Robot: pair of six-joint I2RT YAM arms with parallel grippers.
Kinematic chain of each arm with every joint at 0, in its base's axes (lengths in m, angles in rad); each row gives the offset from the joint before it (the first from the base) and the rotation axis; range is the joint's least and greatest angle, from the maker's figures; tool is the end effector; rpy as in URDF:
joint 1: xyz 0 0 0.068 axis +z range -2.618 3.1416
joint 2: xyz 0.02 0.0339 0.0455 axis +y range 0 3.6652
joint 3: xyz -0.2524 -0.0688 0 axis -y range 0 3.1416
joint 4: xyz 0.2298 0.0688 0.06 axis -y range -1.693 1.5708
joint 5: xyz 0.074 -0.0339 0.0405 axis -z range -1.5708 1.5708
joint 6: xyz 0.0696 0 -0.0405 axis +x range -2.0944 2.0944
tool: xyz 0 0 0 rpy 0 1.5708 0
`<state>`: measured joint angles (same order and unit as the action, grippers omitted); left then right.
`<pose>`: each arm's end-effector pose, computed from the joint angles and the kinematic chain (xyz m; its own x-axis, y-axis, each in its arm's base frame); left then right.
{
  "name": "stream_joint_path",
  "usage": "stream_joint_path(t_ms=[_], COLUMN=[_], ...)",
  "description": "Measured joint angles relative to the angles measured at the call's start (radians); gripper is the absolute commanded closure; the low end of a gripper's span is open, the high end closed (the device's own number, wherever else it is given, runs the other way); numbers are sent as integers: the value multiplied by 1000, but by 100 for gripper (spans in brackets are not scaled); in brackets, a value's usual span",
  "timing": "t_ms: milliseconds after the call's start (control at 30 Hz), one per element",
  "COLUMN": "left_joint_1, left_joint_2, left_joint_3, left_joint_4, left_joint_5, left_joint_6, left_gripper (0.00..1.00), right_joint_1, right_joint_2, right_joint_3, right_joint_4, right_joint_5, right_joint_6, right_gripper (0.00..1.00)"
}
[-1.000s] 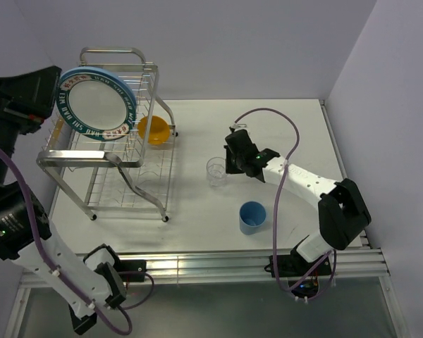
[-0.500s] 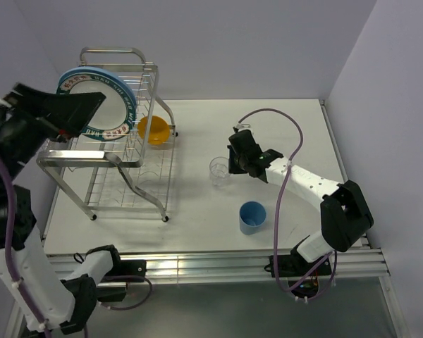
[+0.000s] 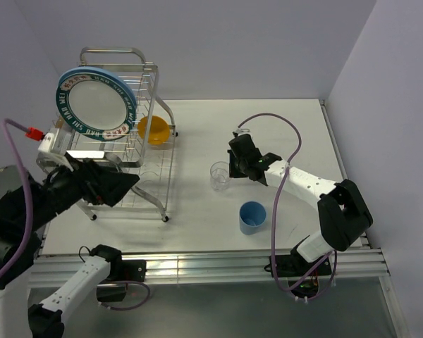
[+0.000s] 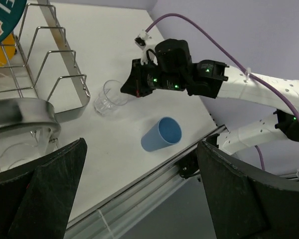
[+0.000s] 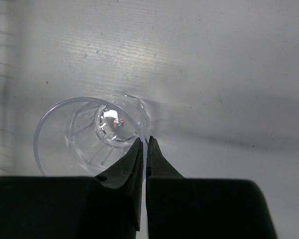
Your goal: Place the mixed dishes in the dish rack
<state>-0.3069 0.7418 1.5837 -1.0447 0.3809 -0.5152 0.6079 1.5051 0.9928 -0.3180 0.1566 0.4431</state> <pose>0.0665 -0.0482 0.4675 -0.4763 -0.3289 -0.8155 0.4515 0.7043 -0.5478 0.2766 0.1793 0.1996 -0.7522 -0.0075 -0.6589 -0.1719 0.9675 0.1853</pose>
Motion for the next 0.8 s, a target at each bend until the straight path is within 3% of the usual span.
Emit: stream_joint_path(t_ms=[300,533,800], left_joint_1=[-21,-22,-22], left_joint_2=[-15,84,93], left_joint_3=[-57,-77,-124], left_joint_4=[232,330,365], left_joint_5=[-8,-189,-363], left_joint_6=[55,112,217], left_gripper=[1,1,1], right_joint_1=[0,0,0], right_joint_2=[-1,-2,2], right_joint_3=[0,14,106], right_joint_4=[-9,-65,-137], right_joint_5=[19,36,65], right_joint_6=[-10,-10,-5], right_gripper=[100,100,100])
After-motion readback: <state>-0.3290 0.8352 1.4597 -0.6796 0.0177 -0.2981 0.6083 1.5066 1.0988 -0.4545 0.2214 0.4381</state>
